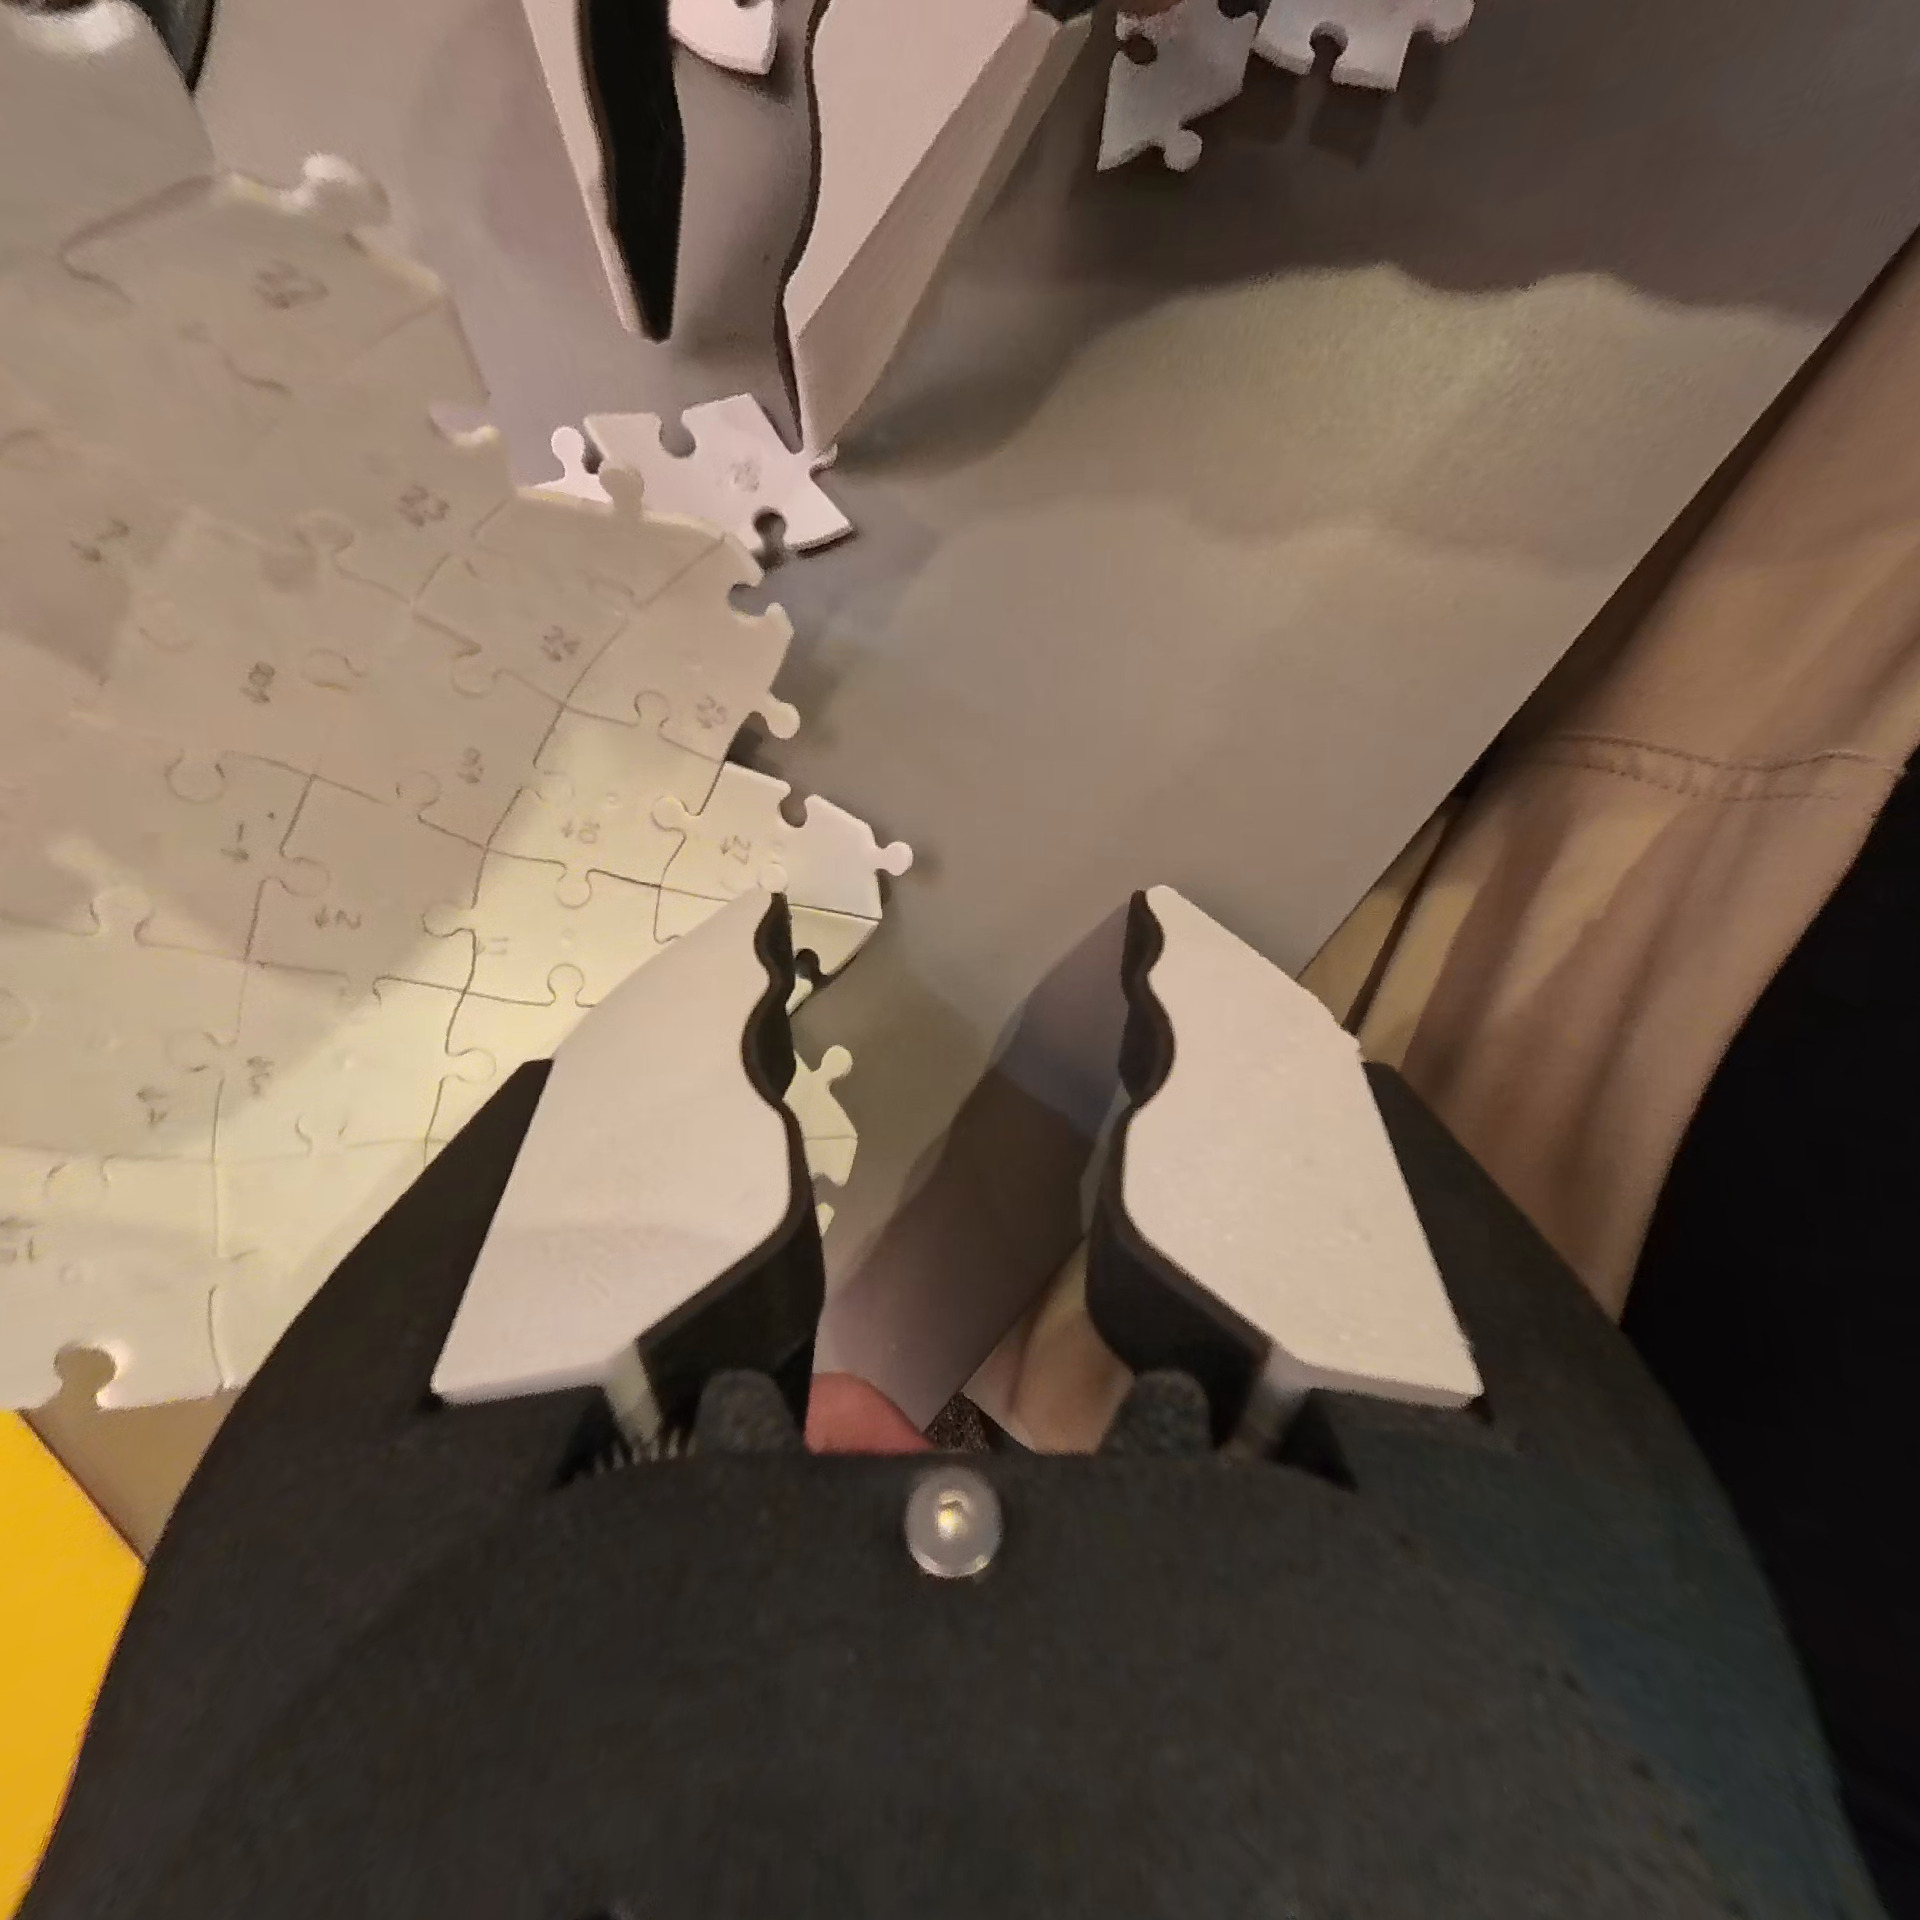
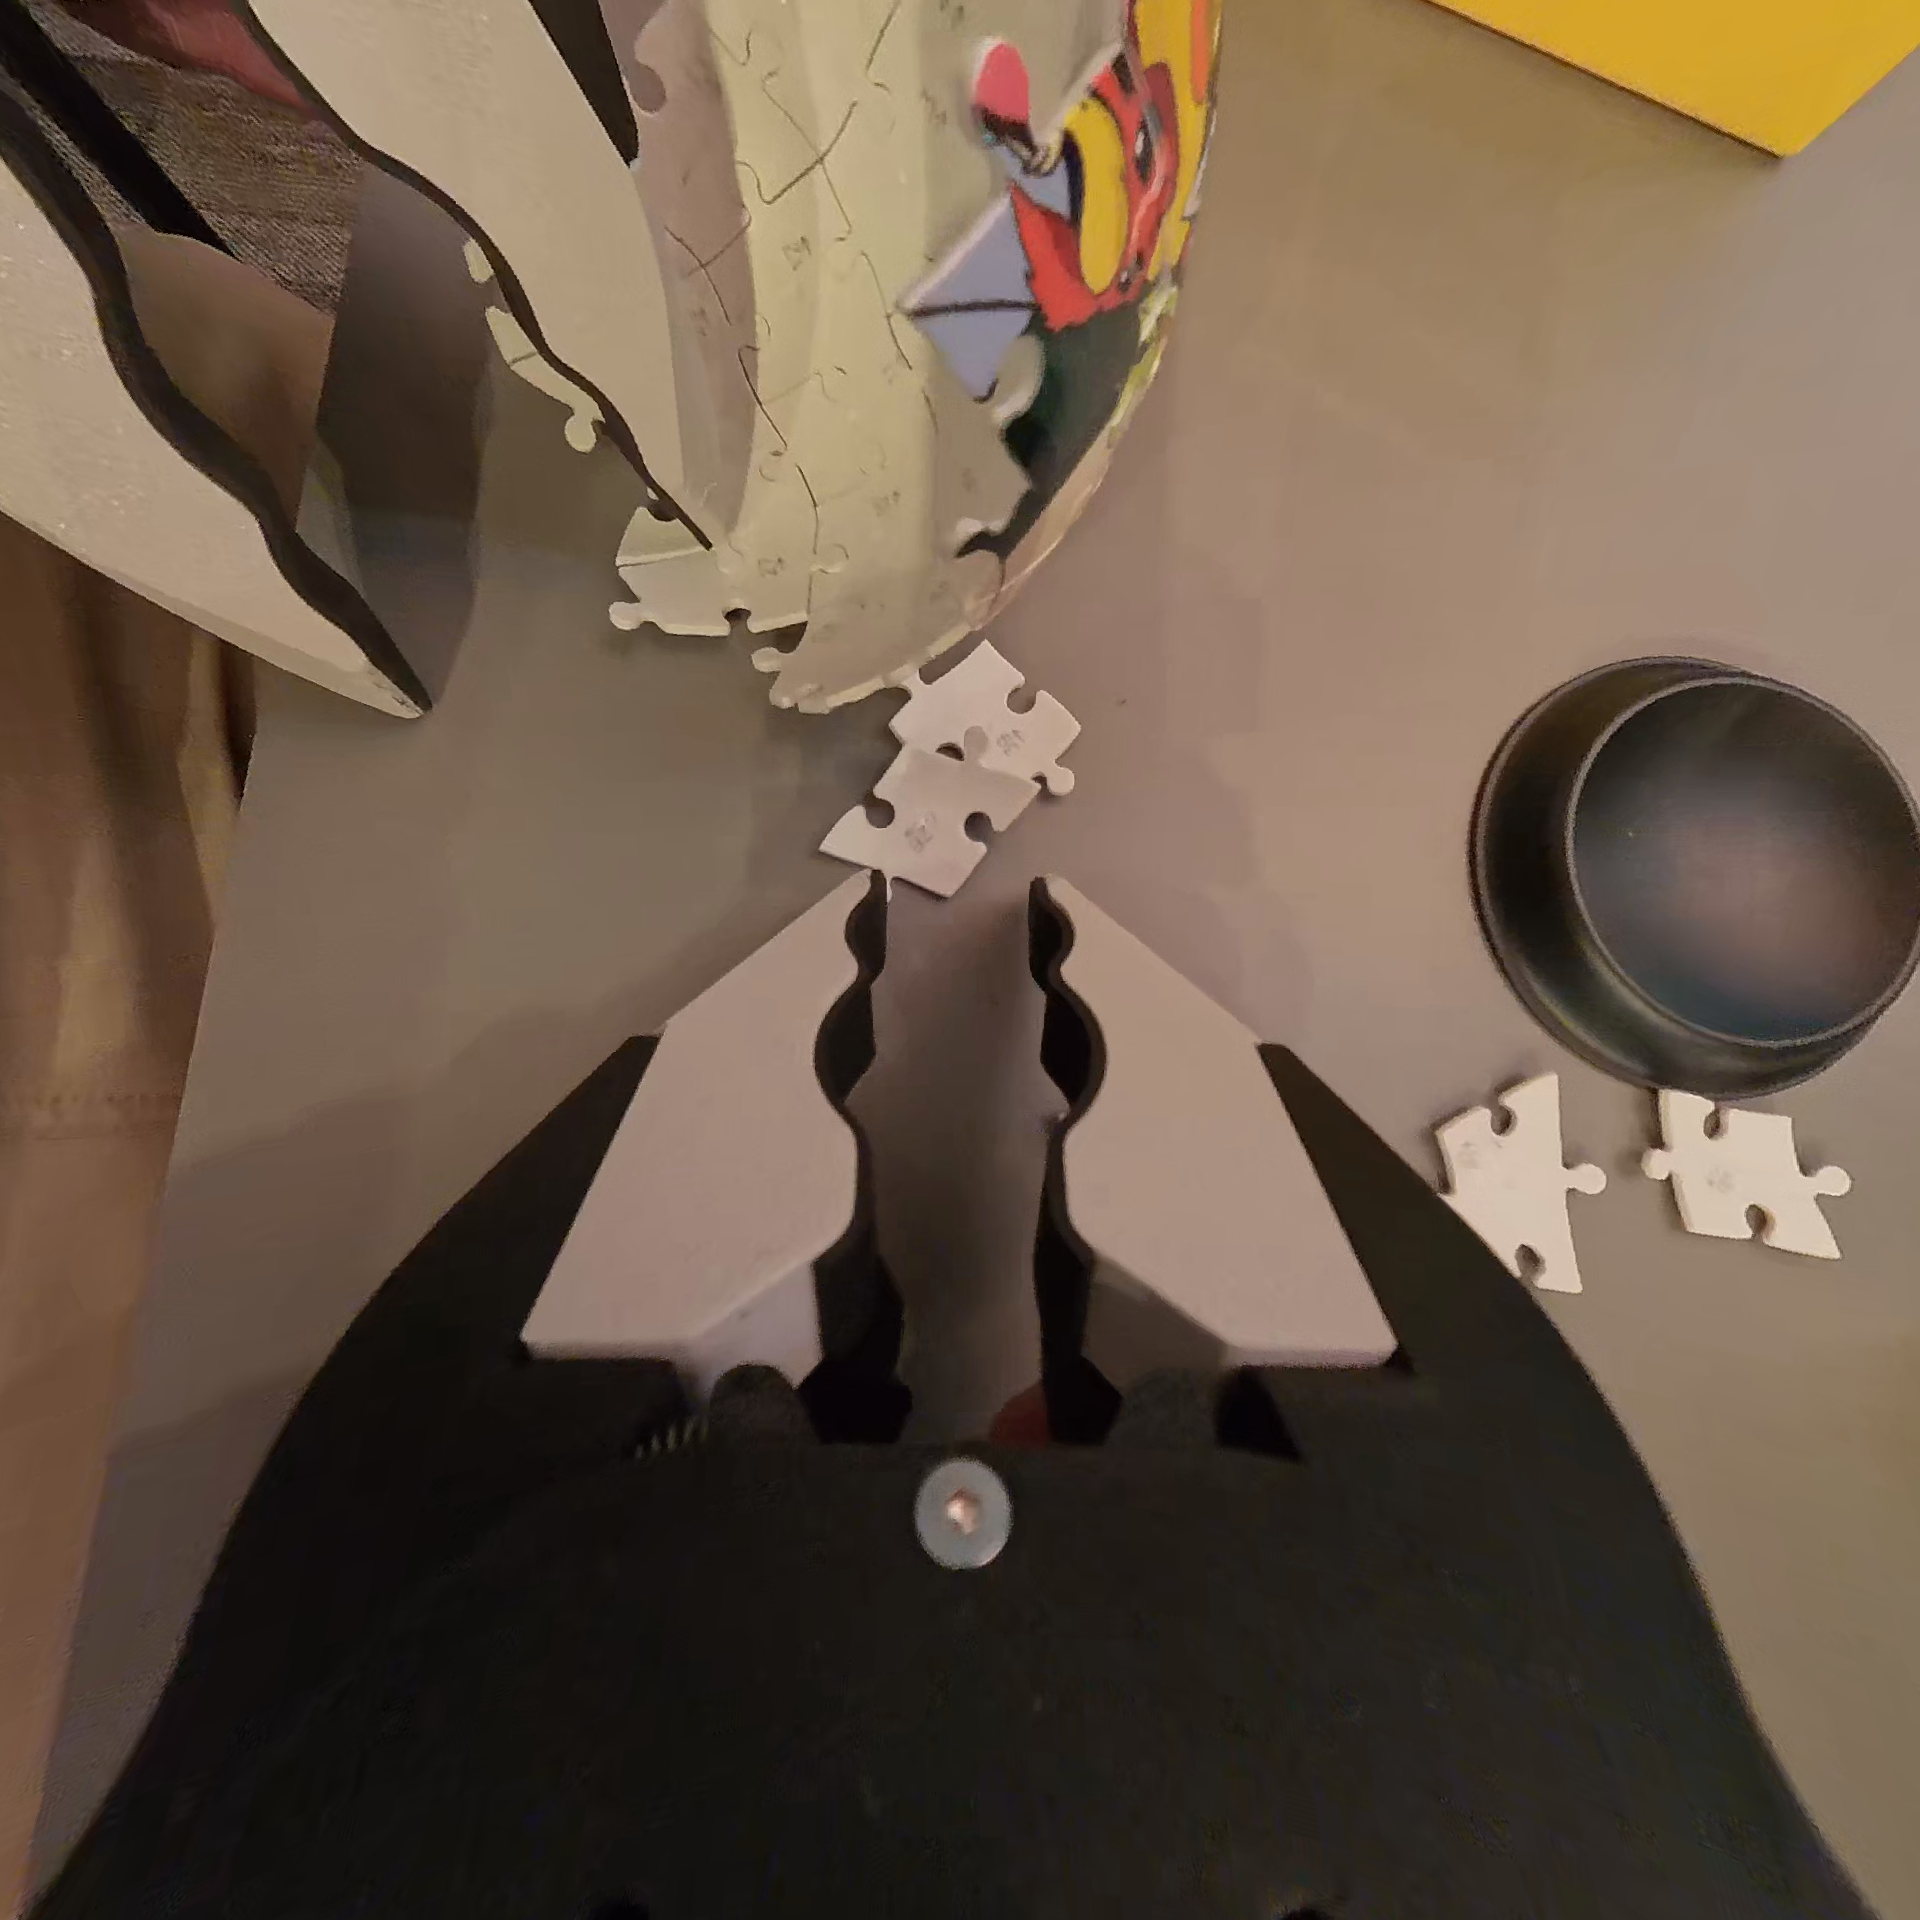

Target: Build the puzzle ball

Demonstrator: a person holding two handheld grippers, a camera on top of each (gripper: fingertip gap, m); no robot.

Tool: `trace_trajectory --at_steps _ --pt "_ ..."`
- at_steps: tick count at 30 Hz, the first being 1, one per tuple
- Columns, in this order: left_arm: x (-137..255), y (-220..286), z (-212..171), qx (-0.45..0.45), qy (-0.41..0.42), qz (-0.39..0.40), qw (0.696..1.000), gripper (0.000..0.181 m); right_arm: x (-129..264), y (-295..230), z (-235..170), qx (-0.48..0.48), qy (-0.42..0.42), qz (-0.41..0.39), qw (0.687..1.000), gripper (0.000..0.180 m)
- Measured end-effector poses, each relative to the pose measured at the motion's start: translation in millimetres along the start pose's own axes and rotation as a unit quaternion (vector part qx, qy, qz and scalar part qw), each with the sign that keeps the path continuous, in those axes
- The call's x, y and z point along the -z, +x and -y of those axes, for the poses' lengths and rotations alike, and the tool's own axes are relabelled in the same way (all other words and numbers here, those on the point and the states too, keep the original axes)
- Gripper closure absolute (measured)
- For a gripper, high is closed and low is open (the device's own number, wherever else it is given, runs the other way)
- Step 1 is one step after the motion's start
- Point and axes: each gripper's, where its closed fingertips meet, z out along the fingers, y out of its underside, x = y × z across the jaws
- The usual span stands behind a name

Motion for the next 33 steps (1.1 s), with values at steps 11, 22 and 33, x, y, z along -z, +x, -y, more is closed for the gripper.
trace_trajectory --at_steps 11,22,33 --pt "0 0 0 0.004 0.004 0.001 1.0 0.12 -1 -13 6 0.016 -0.009 0.001 1.0 0.15" --pt "-1 -1 1 0.005 0.005 0.001 1.0 0.119 -9 -16 8 0.016 0.001 0.021 1.0 0.145" --pt "-1 -1 1 0.005 0.007 0.002 1.0 0.119 2 -31 13 -0.001 0.014 0.033 0.999 0.149"
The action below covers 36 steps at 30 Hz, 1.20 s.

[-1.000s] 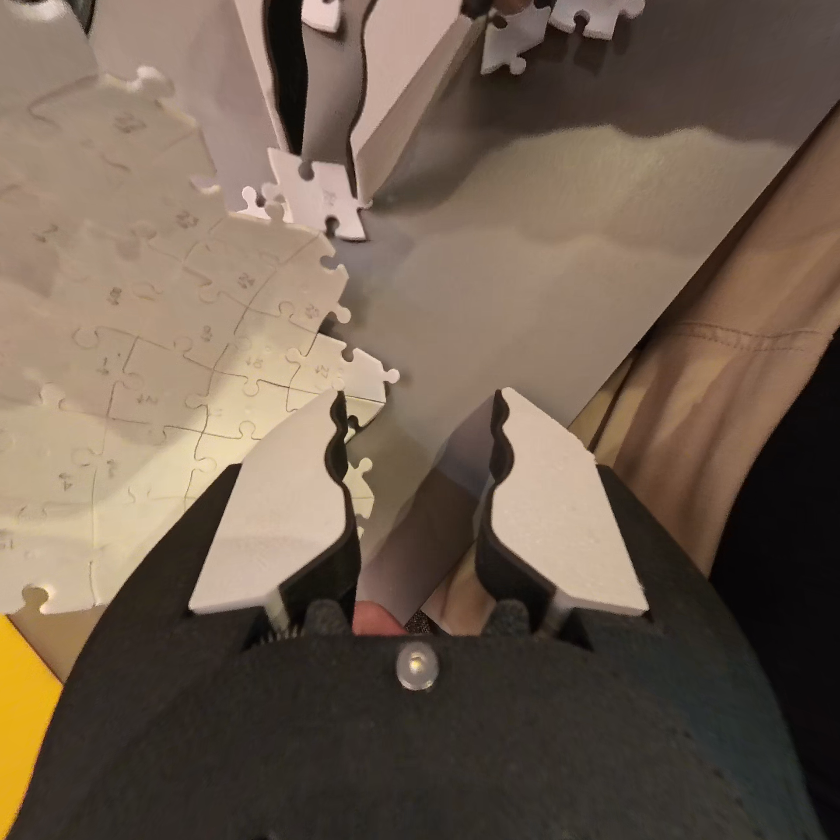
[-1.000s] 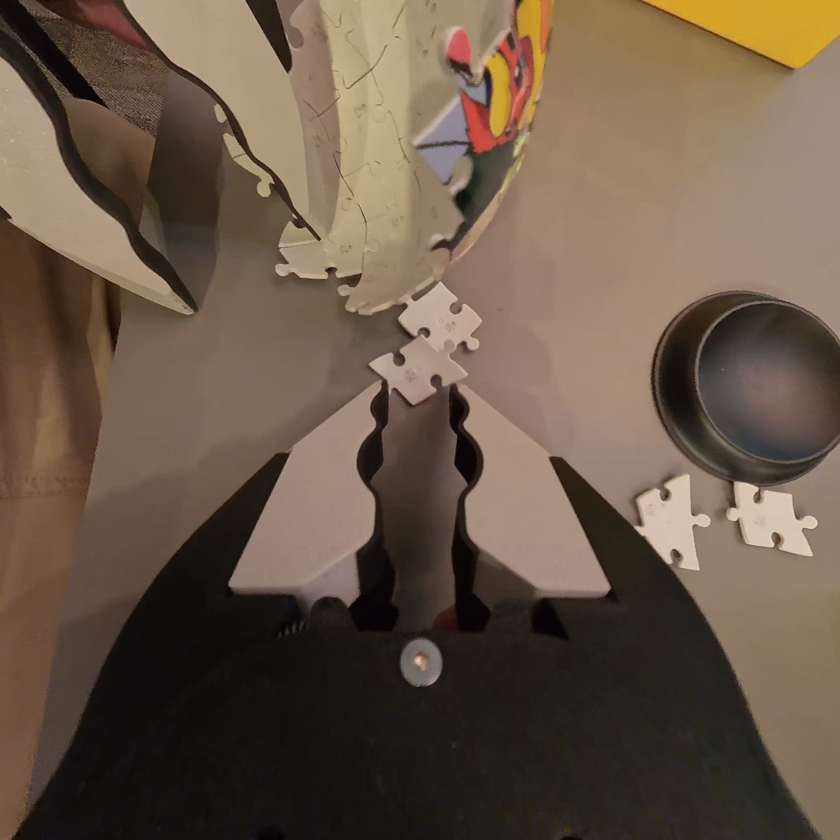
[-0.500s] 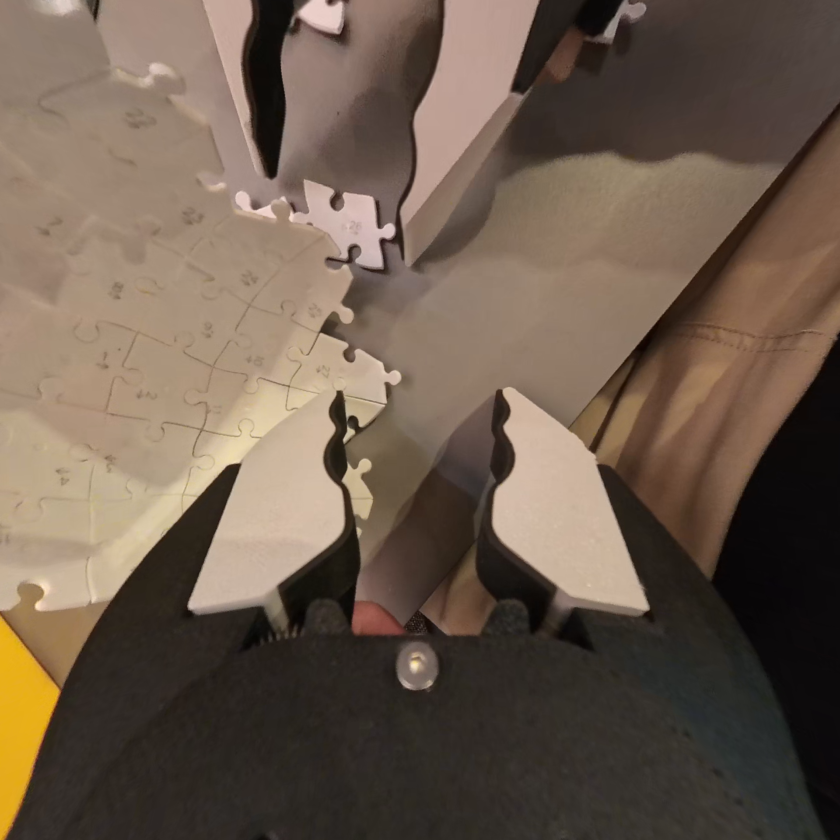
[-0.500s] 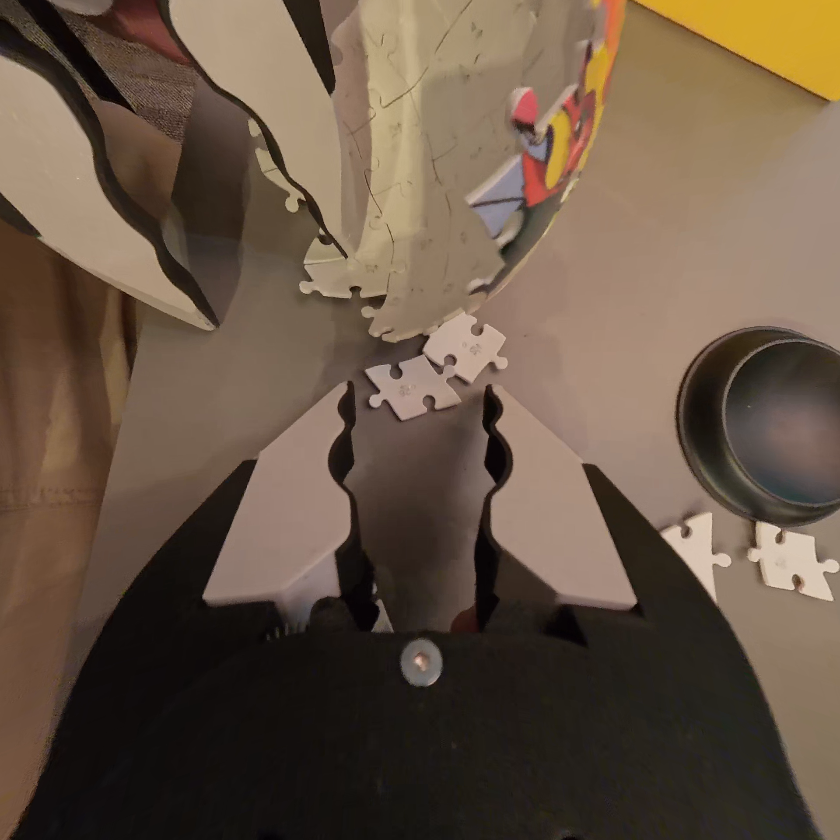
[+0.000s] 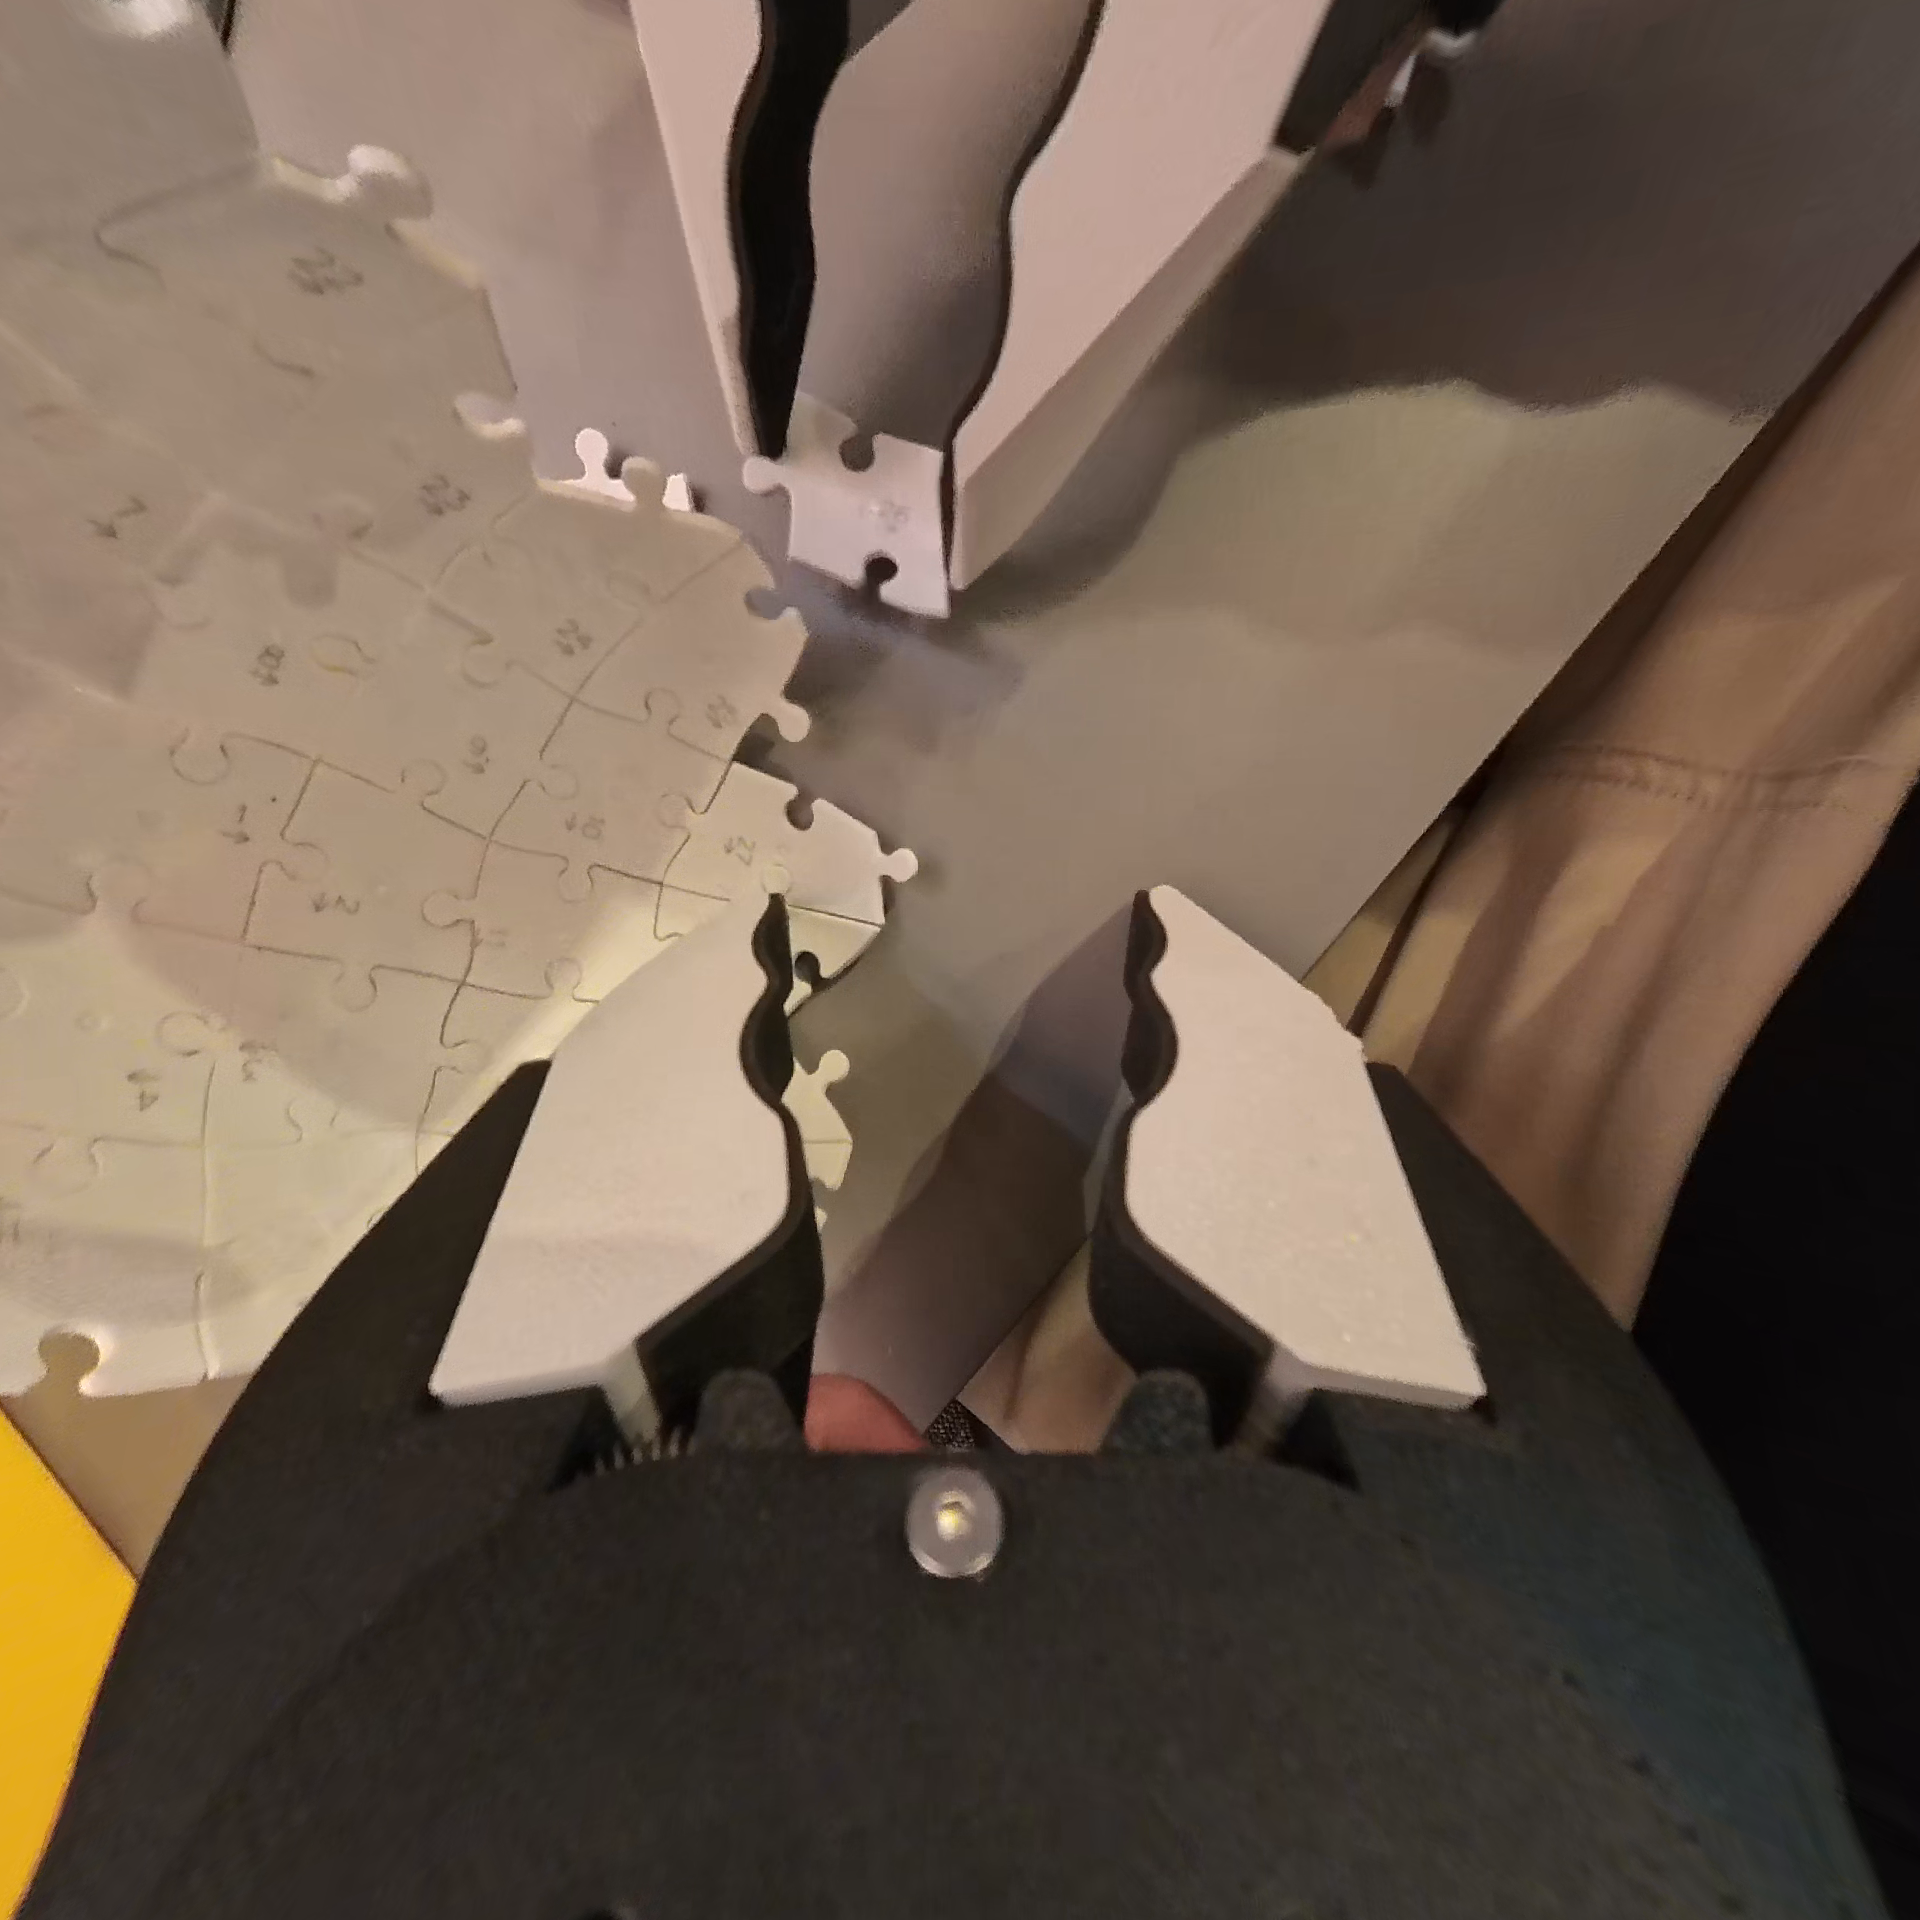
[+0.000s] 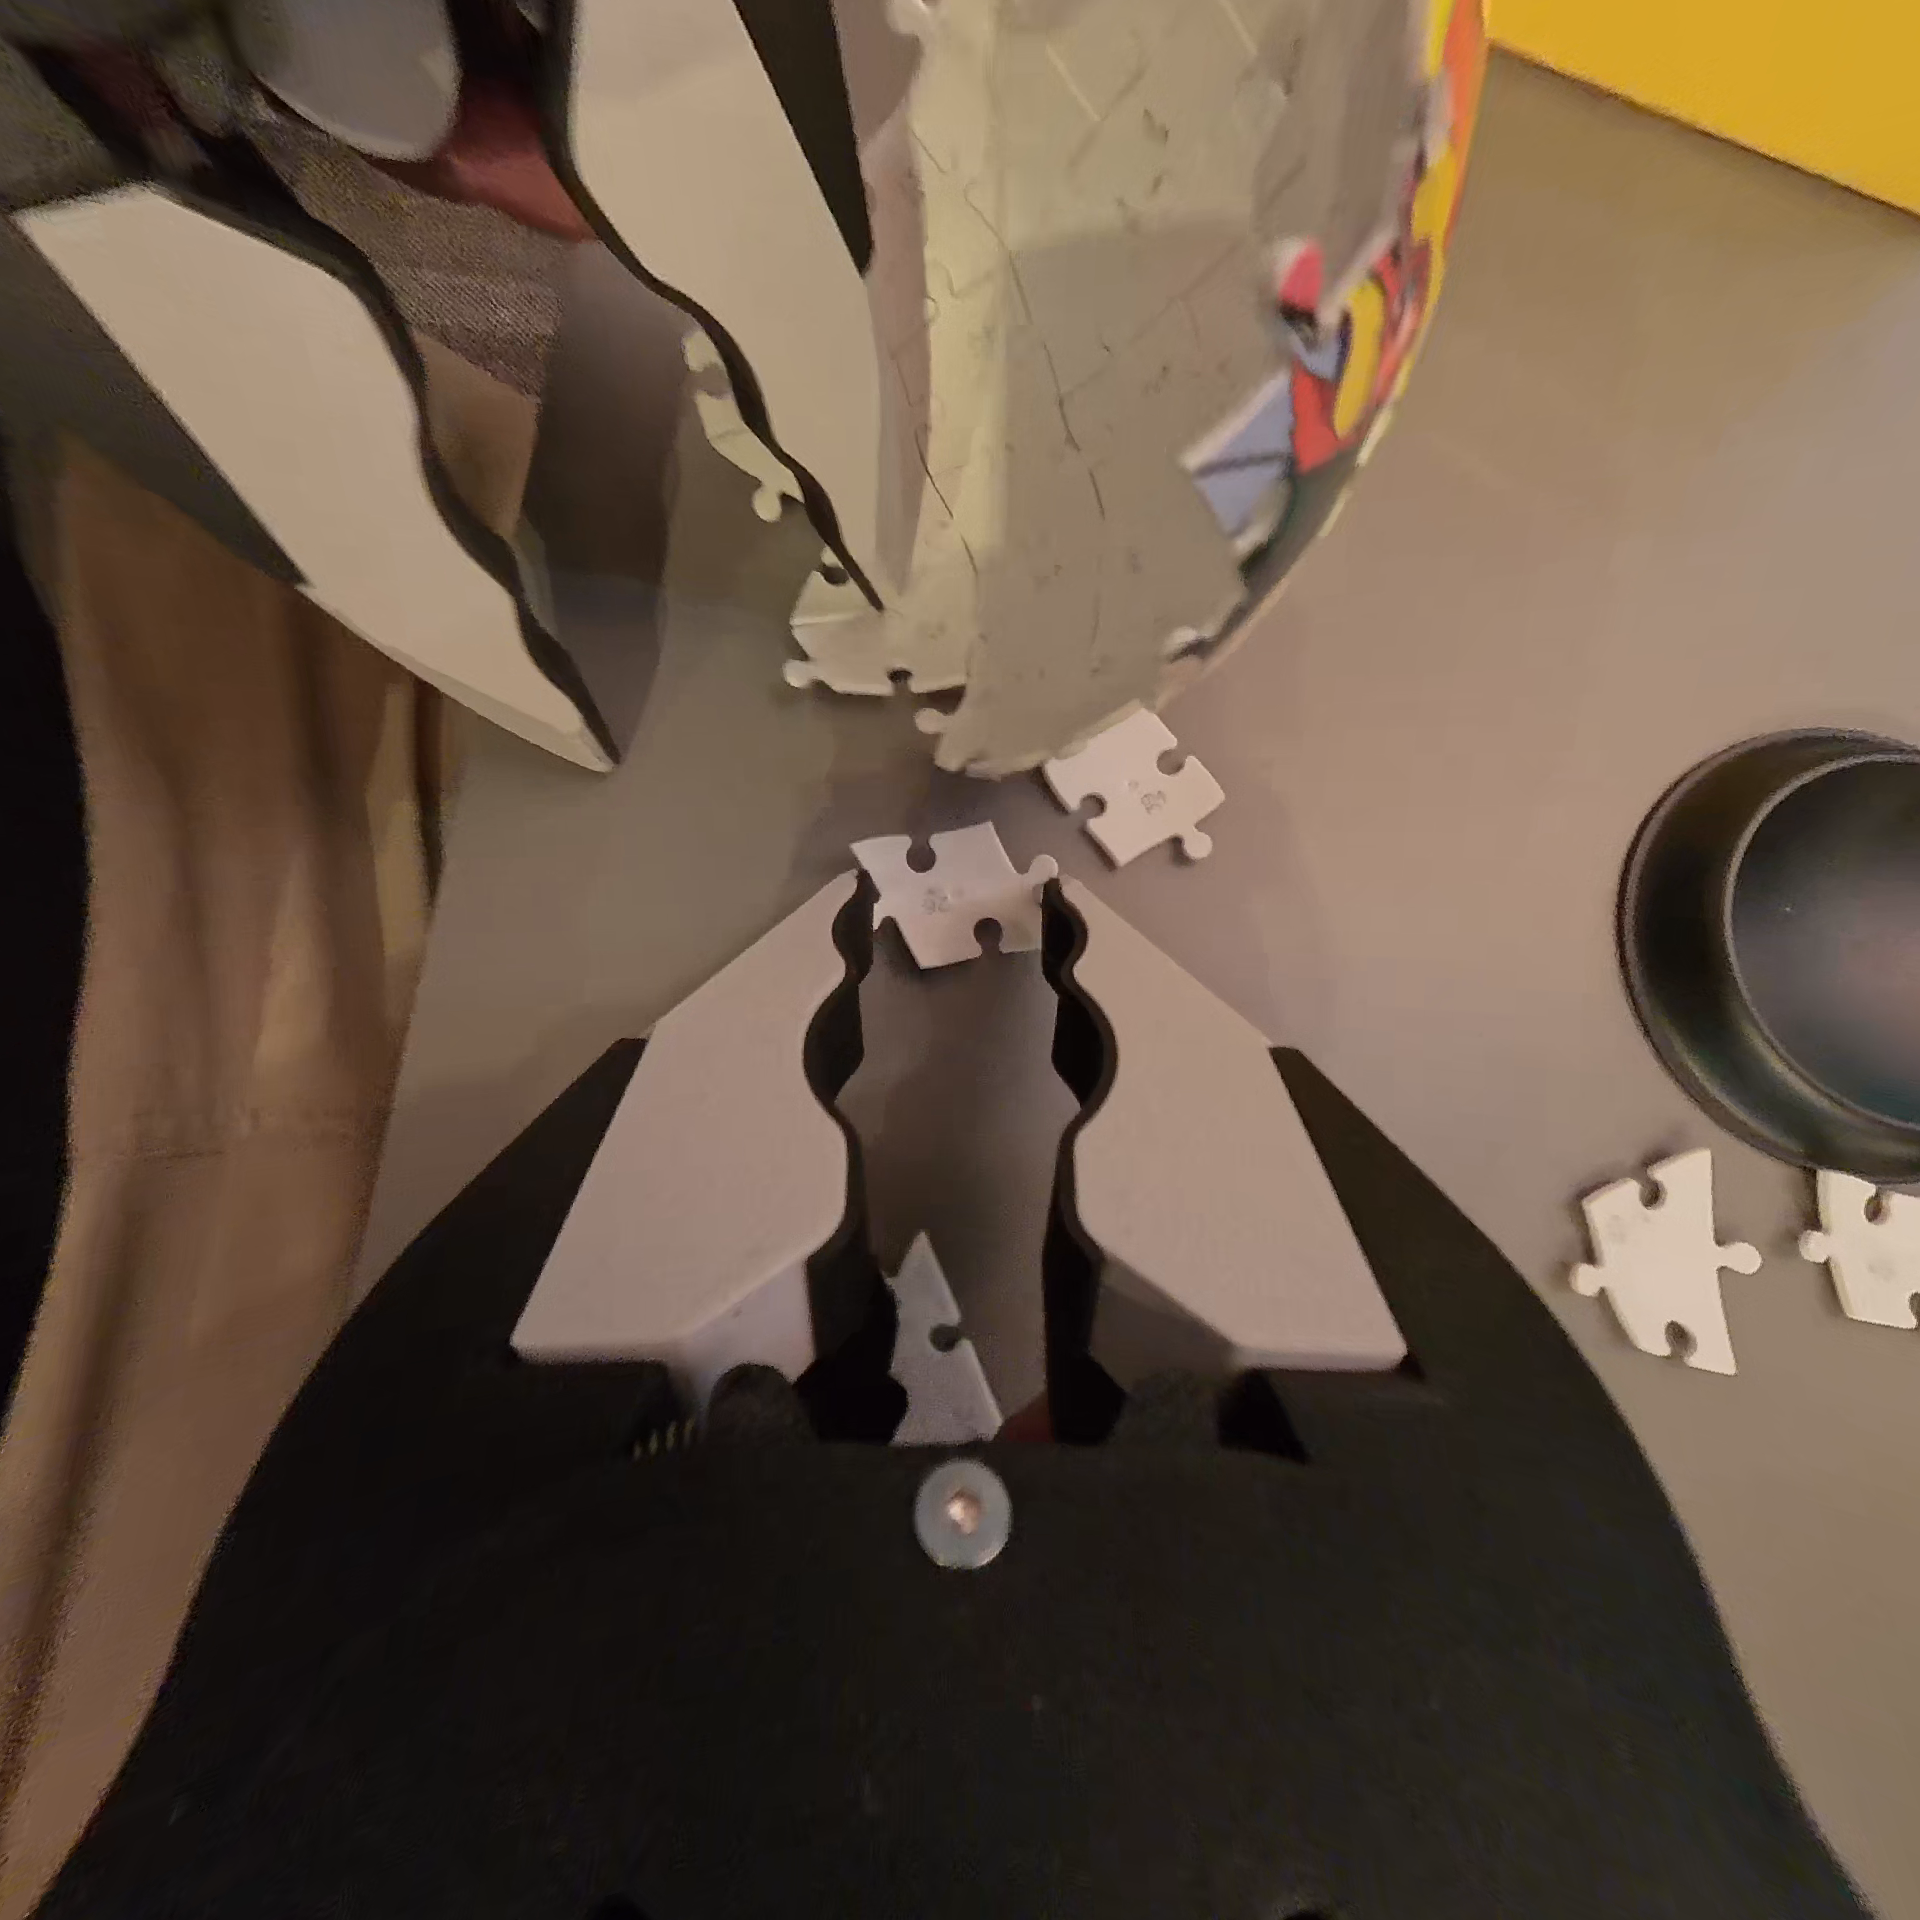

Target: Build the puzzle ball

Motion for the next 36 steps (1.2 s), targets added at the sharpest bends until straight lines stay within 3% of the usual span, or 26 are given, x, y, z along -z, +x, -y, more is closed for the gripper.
trace_trajectory --at_steps 7,18,25,30,36 --pt "0 0 1 -0.001 0.002 -0.001 1.0 0.119 -2 -17 11 -0.04 0.013 -0.004 0.999 0.149" --pt "-1 0 1 -0.003 0.003 -0.002 1.0 0.118 -9 -16 1 -0.244 0.043 -0.034 0.968 0.148" --pt "-1 0 0 -0.005 0.002 -0.003 1.0 0.117 -1 -22 5 -0.146 0.019 -0.027 0.989 0.139" --pt "-1 0 0 -0.005 0.002 -0.003 1.0 0.117 -5 -18 -3 -0.059 -0.01 -0.024 0.998 0.143" --pt "-1 0 0 -0.004 0.003 -0.003 1.0 0.117 -10 -16 -5 -0.057 -0.01 -0.006 0.998 0.157"
